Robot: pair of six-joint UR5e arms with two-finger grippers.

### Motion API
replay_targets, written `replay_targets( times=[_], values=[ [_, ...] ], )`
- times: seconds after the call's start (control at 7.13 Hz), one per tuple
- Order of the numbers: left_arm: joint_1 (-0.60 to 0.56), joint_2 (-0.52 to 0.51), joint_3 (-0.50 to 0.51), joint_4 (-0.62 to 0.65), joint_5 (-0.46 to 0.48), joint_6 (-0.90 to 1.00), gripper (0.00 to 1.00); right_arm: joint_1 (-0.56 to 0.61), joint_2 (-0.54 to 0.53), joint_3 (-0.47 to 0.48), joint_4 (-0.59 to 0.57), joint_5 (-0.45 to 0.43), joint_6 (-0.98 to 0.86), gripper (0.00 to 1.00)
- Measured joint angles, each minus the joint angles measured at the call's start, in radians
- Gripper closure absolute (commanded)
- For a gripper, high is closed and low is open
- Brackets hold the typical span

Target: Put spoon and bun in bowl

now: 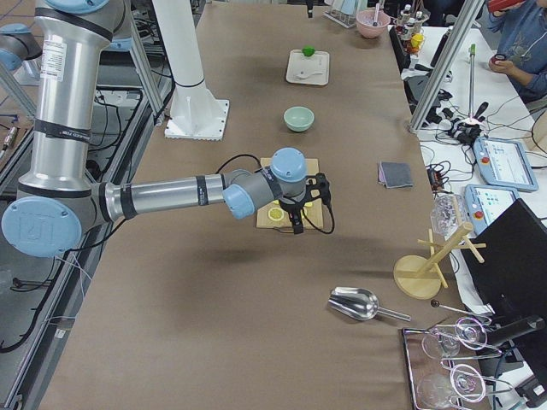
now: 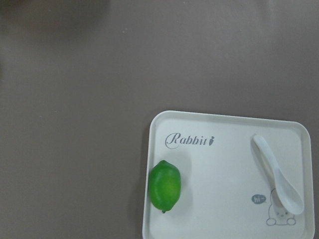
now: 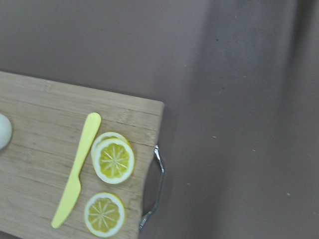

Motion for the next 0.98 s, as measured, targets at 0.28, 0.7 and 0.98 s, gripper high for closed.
replay_targets(
  times=[0.28,0.7,0.98],
  values=[
    [0.15,-0.111,0.04,-0.001,0.12,-0.184,0.07,-0.105,0.059,0.023,0.022,-0.075,0.145,0.03],
    [0.274,-0.283,0.187,0.001,0.224,-0.387,0.22,-0.351,0.212,0.038,0.022,-0.289,0.408,0.07],
    [0.318,-0.336,0.273,-0.002,0.248,-0.446,0.27,-0.419,0.255,0.034,0.024,-0.334,0.466,0.07]
  ],
)
